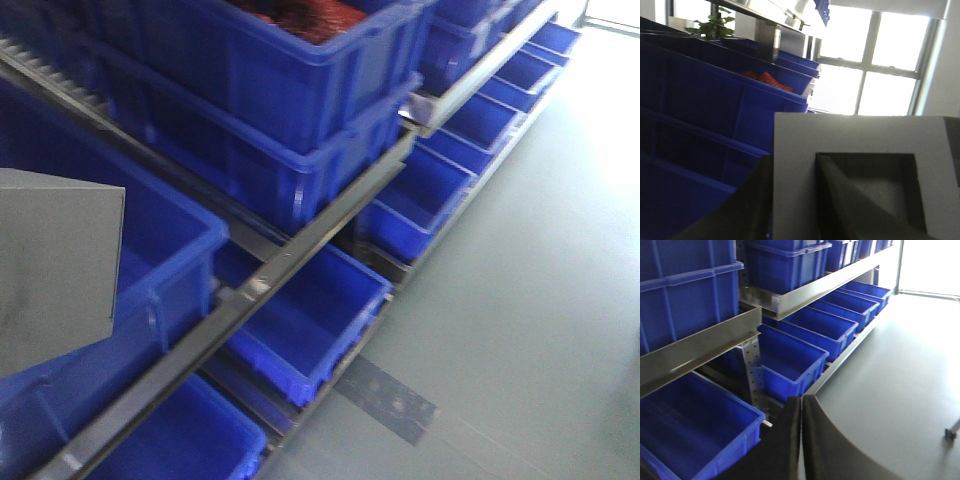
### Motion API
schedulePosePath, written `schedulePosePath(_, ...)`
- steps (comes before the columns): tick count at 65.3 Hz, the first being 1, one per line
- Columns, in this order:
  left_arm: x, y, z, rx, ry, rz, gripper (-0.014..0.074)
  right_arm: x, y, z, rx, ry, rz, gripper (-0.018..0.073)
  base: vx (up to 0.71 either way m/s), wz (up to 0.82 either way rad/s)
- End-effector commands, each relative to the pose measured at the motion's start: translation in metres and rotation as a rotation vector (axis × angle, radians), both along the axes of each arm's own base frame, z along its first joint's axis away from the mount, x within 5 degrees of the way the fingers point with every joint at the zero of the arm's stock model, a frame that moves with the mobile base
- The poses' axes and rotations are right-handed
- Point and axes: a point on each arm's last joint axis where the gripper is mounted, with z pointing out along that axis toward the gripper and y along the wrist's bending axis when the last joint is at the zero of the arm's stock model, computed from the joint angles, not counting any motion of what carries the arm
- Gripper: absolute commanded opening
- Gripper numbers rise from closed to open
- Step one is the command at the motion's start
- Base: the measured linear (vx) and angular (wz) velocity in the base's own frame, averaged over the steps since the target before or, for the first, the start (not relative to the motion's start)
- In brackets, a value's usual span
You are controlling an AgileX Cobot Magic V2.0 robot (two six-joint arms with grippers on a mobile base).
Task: Sort gray base to blue bin
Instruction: 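Turn the base to face the rack of open blue bins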
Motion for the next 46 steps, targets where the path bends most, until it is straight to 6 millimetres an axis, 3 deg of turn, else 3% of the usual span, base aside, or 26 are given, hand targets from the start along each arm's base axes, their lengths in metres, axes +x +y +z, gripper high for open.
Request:
schedulePosePath(1, -0.0026, 0.0017, 0.0191, -0.062, -0.116, 0.004, -0.0006, 0.0007, -0.0003, 0.0063, -0.019, -0.074, -0.001, -0.0005, 0.17, 0.64)
schedulePosePath(46, -0.0026, 0.0017, 0.0191, -0.062, -0.116, 0.004, -0.0006, 0.0007, -0.0003, 0.0063, -0.019, -0.074, -0.001, -0.0005, 0.10, 0.56)
